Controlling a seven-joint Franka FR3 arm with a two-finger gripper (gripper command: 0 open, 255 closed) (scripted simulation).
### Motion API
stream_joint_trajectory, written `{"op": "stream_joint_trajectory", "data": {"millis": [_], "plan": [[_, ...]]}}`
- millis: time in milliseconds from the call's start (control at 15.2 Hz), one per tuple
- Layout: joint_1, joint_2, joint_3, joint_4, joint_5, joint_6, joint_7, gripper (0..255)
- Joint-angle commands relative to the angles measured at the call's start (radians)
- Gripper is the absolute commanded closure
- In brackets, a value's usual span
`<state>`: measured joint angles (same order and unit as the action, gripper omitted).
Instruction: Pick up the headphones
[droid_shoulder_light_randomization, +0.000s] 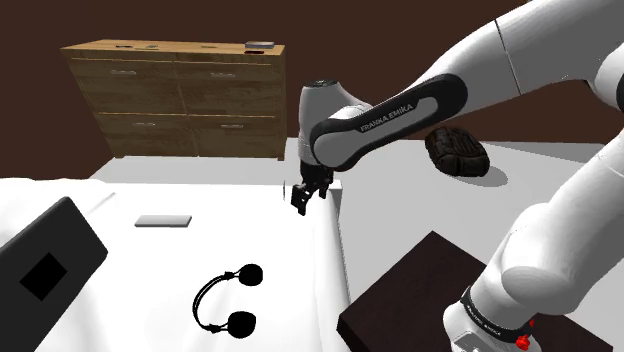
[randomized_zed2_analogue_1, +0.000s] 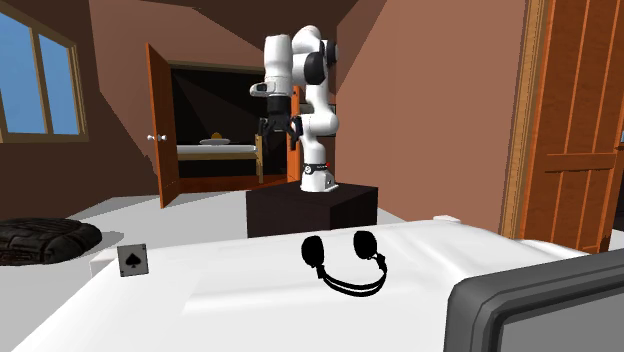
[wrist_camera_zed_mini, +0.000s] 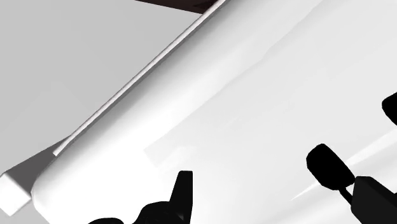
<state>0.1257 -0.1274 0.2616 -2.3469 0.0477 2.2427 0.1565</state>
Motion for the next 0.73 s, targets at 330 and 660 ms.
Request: {"op": "stream_joint_trajectory", "data": {"millis": [330, 660], "plan": [[0.039, 0.264, 0.042, 0.128, -0.072, 0.104, 0.109, 0], [0.088, 0.455, 0.042, 0.254, -0.133, 0.147, 0.181, 0]]}}
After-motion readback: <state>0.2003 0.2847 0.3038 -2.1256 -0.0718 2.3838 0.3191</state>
